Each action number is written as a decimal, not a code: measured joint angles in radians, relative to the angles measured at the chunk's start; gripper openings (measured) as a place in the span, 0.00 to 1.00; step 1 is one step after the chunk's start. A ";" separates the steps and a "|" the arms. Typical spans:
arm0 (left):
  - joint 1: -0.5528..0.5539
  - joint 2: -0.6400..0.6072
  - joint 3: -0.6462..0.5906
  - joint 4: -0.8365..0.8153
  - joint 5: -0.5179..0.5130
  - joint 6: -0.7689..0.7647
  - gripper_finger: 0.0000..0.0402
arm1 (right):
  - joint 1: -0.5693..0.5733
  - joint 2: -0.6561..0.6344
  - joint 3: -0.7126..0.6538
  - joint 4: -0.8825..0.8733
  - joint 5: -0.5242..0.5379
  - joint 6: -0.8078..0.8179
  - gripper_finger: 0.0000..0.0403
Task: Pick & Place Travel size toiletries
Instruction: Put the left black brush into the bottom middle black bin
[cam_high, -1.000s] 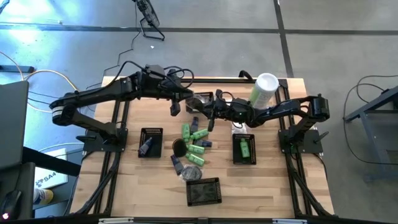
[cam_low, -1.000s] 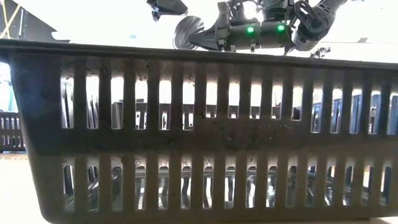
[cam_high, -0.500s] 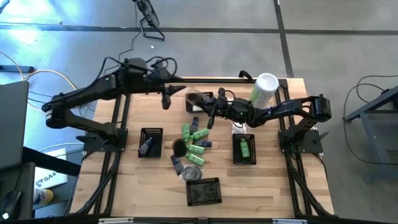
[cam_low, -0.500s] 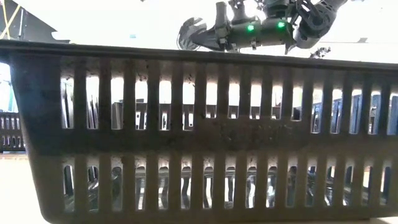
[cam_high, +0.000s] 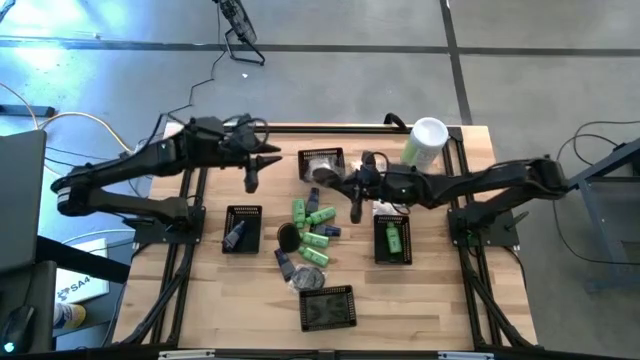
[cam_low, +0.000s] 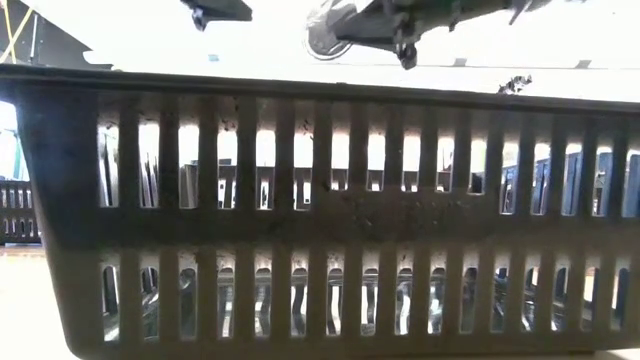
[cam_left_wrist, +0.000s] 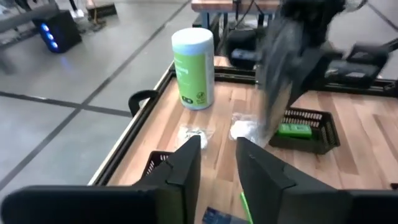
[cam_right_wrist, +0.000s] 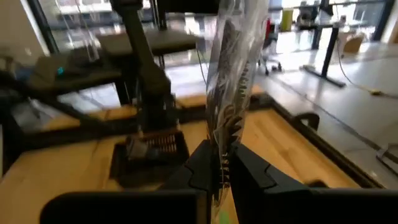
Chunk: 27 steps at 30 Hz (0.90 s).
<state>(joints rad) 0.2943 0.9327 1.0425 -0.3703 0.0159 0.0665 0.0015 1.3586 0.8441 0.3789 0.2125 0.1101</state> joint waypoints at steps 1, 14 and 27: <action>0.000 -0.023 -0.048 0.040 0.000 -0.008 0.21 | 0.017 -0.008 0.013 -0.053 0.021 0.001 0.06; 0.000 -0.243 -0.337 0.260 0.067 -0.124 0.08 | 0.261 -0.012 0.147 -0.404 0.073 0.195 0.06; 0.000 -0.241 -0.342 0.256 0.070 -0.125 0.08 | 0.482 0.097 0.149 -0.373 0.124 0.407 0.06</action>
<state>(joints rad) 0.2943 0.6912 0.7006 -0.1143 0.0856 -0.0589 0.4833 1.4559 0.9932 0.0060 0.3366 0.5170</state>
